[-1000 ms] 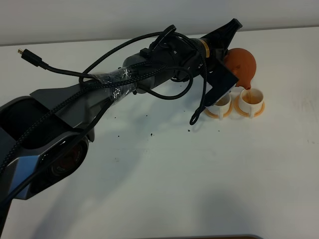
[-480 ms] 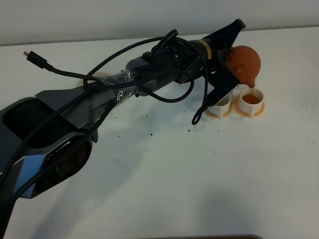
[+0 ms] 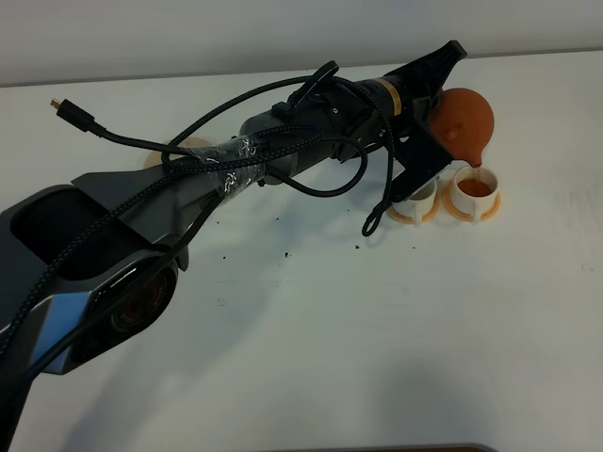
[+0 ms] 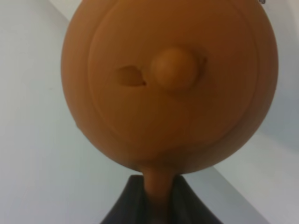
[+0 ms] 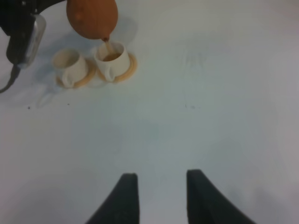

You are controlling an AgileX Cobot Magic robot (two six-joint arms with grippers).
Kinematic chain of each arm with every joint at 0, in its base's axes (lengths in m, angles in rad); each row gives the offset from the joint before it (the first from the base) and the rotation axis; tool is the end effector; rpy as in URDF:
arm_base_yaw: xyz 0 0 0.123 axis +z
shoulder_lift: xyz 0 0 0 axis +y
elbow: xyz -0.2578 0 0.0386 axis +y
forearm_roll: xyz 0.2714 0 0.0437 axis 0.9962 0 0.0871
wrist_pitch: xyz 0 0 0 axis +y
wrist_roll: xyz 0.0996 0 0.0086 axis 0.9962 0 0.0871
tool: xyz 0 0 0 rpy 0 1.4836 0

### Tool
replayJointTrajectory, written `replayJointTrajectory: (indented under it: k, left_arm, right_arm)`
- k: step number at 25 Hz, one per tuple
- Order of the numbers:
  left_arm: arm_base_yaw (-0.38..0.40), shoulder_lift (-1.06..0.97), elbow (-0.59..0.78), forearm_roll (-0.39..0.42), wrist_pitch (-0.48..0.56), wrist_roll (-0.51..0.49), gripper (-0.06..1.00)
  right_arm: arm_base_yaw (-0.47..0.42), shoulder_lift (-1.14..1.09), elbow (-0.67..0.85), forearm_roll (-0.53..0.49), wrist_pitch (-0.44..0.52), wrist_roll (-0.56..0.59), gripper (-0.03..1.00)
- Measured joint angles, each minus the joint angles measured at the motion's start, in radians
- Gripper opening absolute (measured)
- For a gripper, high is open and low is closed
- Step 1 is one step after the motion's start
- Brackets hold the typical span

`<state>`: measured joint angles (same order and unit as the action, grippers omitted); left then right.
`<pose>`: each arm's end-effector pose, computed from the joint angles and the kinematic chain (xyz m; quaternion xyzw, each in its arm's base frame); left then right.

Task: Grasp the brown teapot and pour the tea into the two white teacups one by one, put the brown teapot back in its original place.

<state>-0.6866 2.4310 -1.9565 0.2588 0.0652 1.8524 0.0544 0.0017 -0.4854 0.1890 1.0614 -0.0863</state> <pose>0.4434 -0.3612 0.1332 0.8338 0.1495 0.3525 0.3976 0.0485 0.0191 0.2811 -0.0629 0.8515 0.0861 0.5134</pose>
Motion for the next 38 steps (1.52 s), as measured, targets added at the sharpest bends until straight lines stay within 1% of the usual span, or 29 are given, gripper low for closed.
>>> replayJointTrajectory:
  k: [7,15,22,29,38]
  left_arm:
    - [0.0,0.0,0.0,0.001,0.0,0.043,0.1]
    - [0.0,0.0,0.0,0.001,-0.015,0.055,0.1]
    - [0.0,0.0,0.0,0.037,-0.027,0.055,0.1]
    - [0.0,0.0,0.0,0.043,-0.051,0.058,0.1]
    - [0.0,0.0,0.0,0.047,-0.052,0.102,0.1]
  right_arm:
    - [0.0,0.0,0.0,0.0,-0.001,0.0,0.24]
    - [0.0,0.0,0.0,0.0,-0.001,0.0,0.24]
    - [0.0,0.0,0.0,0.0,-0.001,0.0,0.24]
    - [0.0,0.0,0.0,0.0,-0.001,0.0,0.24]
    - [0.0,0.0,0.0,0.0,-0.001,0.0,0.24]
